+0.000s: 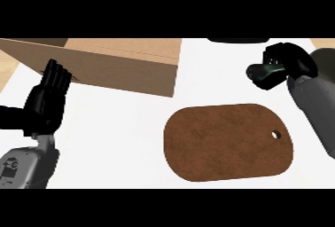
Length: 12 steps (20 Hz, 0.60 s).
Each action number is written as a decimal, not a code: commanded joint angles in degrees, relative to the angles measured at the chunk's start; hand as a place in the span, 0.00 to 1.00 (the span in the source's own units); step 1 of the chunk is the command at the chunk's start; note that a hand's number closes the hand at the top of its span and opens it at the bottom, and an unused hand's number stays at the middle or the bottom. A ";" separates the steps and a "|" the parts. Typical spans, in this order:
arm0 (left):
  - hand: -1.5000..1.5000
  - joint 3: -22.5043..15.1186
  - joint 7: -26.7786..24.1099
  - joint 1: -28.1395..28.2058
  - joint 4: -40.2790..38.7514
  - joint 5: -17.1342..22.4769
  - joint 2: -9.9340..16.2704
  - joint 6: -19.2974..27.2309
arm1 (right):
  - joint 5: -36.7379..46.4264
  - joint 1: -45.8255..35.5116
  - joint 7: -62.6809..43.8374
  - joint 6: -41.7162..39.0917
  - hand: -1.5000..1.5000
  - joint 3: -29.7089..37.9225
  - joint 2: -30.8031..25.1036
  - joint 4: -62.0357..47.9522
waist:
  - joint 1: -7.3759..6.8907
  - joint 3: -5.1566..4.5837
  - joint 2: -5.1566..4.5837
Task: Pick the eggplant from the cutting board and place it in the pot
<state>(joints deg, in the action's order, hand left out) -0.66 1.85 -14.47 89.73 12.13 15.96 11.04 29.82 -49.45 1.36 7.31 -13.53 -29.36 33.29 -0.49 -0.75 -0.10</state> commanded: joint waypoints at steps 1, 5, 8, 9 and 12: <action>0.50 -0.17 0.33 -0.61 0.00 0.05 0.20 -0.36 | 3.53 -5.40 -18.62 11.84 1.00 3.58 -2.54 -3.78 | -1.07 -0.18 0.11; 0.50 -0.37 0.68 -1.97 0.20 -0.13 0.23 -0.34 | 10.58 -9.87 -34.90 23.37 1.00 2.61 -4.11 -6.78 | -2.16 -0.03 -0.06; 0.50 -1.33 0.20 -1.92 -1.04 -0.56 -0.32 -0.80 | 18.20 -14.14 -47.83 27.81 1.00 -0.73 -5.67 -9.94 | -2.17 -0.10 -0.21; 0.50 -1.43 0.92 -2.65 -0.97 -0.74 -0.81 0.03 | 20.41 -15.09 -52.28 29.98 1.00 -1.66 -4.74 -10.87 | -2.31 0.07 -0.25; 0.50 -1.03 -0.40 -2.13 -1.89 -0.58 -1.20 -0.15 | 27.45 -18.43 -66.01 31.54 1.00 -5.28 -2.96 -13.81 | -1.59 0.20 0.01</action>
<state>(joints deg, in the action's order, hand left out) -1.63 2.37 -16.30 88.59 11.76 15.51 10.57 49.52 -63.97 -48.41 33.96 -15.46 -33.43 22.81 -2.46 -0.71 -0.22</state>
